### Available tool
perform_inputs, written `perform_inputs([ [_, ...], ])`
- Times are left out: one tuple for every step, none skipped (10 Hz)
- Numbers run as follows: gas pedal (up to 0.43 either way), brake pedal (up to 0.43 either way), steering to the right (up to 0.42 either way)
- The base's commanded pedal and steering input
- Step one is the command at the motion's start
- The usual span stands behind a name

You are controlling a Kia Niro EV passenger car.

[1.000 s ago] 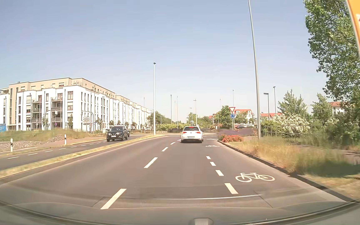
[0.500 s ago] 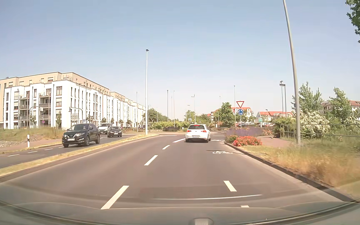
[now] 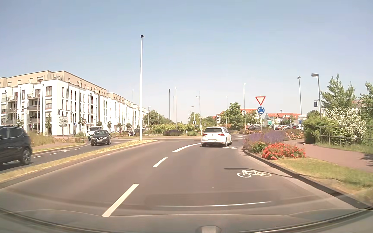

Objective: Follow the waypoints while adhering to traffic rules and regulations

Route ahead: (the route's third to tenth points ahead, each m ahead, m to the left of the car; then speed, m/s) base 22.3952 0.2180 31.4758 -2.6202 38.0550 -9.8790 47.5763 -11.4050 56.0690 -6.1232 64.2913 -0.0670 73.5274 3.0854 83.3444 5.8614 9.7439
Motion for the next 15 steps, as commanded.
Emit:
perform_inputs([
  [0.000,0.317,0.017],
  [0.000,0.323,0.017],
  [0.000,0.323,0.018],
  [0.000,0.323,0.018],
  [0.000,0.323,0.019],
  [0.000,0.323,0.019],
  [0.000,0.317,0.019],
  [0.000,0.311,0.020],
  [0.000,0.311,0.020],
  [0.000,0.305,0.019],
  [0.000,0.299,0.019],
  [0.000,0.287,0.020],
  [0.000,0.280,0.022],
  [0.000,0.287,0.021],
  [0.000,0.305,0.023],
])
